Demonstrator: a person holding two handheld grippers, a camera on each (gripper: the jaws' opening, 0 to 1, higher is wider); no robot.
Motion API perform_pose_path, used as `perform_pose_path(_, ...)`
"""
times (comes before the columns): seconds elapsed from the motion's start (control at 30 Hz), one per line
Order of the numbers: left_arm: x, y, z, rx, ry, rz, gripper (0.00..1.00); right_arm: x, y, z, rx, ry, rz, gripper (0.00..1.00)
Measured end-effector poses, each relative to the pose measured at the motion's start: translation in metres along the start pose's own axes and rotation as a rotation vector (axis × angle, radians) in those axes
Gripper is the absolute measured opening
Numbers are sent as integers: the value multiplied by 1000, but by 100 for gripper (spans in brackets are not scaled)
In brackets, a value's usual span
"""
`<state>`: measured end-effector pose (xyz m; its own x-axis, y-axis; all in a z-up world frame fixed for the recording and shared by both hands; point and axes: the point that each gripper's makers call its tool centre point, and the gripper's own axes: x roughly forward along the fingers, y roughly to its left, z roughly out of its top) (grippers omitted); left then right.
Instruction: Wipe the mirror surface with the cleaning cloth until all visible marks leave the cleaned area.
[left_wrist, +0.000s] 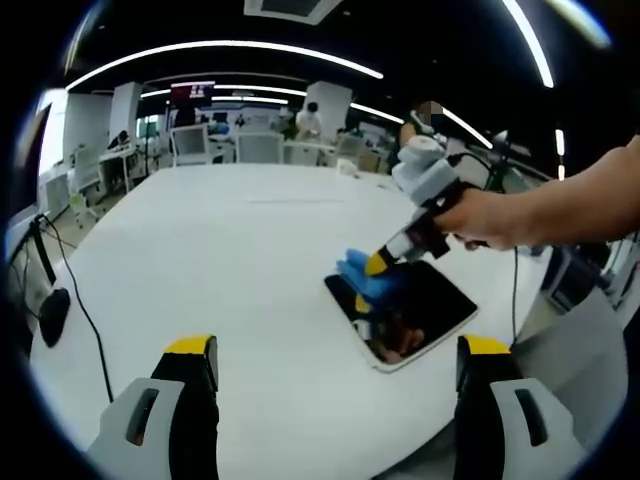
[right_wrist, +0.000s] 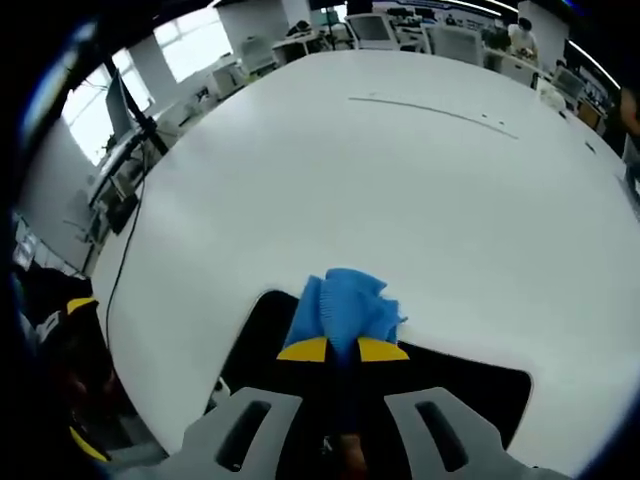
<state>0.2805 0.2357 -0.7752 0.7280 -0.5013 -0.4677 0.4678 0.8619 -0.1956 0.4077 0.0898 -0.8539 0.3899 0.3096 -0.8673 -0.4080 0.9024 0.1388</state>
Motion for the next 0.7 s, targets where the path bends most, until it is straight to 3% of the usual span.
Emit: perform_pose_path(0.7, 1, -8, 3, 19, 0, -17, 100, -16, 17, -28, 22, -7, 21, 4)
